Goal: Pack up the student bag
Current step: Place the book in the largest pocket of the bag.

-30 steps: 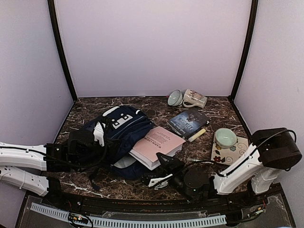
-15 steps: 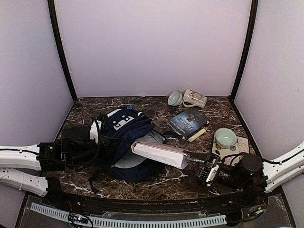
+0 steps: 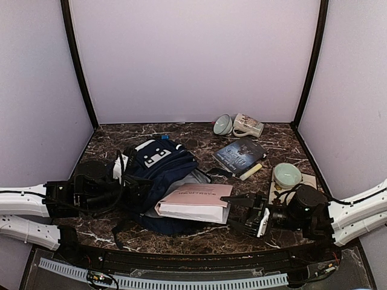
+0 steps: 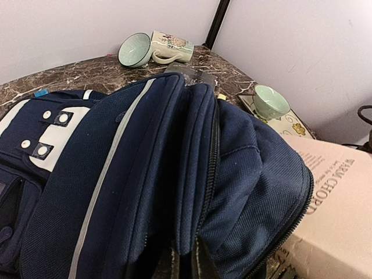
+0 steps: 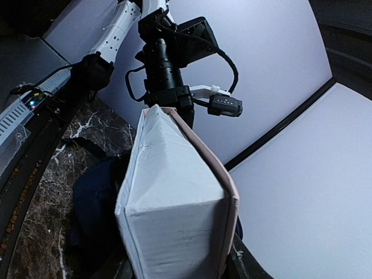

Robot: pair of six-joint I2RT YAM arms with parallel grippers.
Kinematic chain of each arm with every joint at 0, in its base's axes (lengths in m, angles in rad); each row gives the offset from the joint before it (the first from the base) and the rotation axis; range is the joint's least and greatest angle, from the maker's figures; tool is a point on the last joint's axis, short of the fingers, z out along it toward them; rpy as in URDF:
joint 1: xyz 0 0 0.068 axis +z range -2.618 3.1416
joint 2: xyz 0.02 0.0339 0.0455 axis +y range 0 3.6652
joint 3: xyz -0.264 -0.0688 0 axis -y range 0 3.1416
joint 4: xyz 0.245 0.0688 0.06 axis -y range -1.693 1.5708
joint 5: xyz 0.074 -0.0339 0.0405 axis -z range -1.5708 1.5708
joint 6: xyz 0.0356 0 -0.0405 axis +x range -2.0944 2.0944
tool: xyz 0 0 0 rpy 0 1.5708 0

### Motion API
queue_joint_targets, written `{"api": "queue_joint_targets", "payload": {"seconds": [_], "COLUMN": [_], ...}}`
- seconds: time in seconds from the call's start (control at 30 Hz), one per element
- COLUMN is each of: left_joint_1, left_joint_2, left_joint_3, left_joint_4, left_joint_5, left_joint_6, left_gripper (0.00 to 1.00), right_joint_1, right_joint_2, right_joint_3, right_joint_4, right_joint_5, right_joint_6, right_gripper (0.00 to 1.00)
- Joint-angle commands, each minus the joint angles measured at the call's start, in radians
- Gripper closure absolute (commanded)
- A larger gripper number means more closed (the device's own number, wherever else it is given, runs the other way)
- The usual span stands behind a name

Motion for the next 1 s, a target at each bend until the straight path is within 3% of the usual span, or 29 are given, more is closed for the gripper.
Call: {"api": "queue_joint_targets", "payload": {"seconds": [0.0,0.2,0.53,0.67,0.7,0.8,0.97], "left_joint_1": [-0.001,-0.002,-0.001,-0.001,-0.001,0.001,0.001], "left_joint_2": [-0.041,-0.048,-0.05,-0.046,-0.043,-0.032,0.002], "left_joint_3": [0.063,0.068,0.079,0.073,0.072,0.075,0.076], "left_joint_4": [0.067,0.076,0.07,0.075,0.074,0.081,0.092], "left_joint_5": [0.062,0.124,0.14,0.126,0.124,0.117,0.065], "left_joint_6": [0.005,0.009,0.011,0.012,0.013,0.014,0.009], "left_gripper": [1.0,1.0,1.0,1.0,1.0,1.0,1.0], "right_joint_1": [-0.108,-0.19,-0.325,-0.356,-0.356,-0.357,-0.356], "right_joint_2": [0.002,0.147,0.51,0.661,0.689,0.783,0.876], "right_joint_3": [0.006,0.105,0.186,0.209,0.213,0.216,0.158], "right_joint_4": [0.186,0.183,0.589,0.772,0.782,0.839,1.019], "right_joint_5": [-0.274,-0.477,-0.807,-0.755,-0.704,-0.533,-0.286], "right_joint_6": [-0.051,-0.044,0.186,0.284,0.285,0.307,0.368], "right_gripper": [1.0,1.0,1.0,1.0,0.95,0.55,0.3]}}
